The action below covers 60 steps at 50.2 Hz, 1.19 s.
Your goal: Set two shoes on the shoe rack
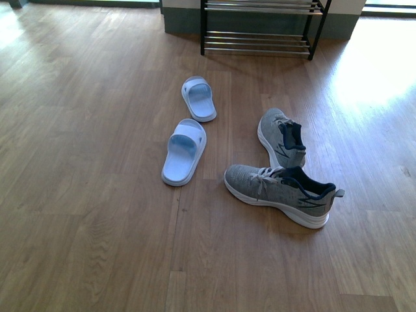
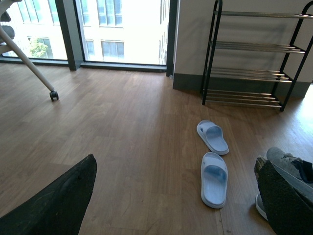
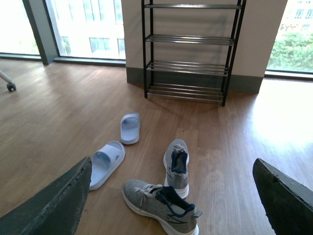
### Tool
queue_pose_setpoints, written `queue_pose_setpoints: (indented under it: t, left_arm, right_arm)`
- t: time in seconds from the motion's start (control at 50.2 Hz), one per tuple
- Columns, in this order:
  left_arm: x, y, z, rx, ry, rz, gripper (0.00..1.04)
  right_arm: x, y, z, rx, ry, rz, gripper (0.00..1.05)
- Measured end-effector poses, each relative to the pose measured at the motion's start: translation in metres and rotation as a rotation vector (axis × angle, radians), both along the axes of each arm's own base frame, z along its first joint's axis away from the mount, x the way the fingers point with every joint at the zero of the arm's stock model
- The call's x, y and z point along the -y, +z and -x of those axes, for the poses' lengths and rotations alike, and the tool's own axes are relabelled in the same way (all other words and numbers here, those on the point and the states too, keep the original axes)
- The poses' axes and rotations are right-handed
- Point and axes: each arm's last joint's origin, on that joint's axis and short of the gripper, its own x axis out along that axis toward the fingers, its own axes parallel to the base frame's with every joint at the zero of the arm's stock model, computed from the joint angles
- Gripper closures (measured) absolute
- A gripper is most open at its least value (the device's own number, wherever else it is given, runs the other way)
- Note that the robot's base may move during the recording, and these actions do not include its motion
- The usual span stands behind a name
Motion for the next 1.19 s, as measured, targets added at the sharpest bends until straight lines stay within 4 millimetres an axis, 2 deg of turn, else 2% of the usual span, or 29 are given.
queue_pose_setpoints:
  t: [1.194]
  left_arm:
    - [0.0, 0.0, 0.0, 0.0, 0.0, 0.0, 0.09]
  right_arm:
    - [0.0, 0.0, 0.0, 0.0, 0.0, 0.0, 0.09]
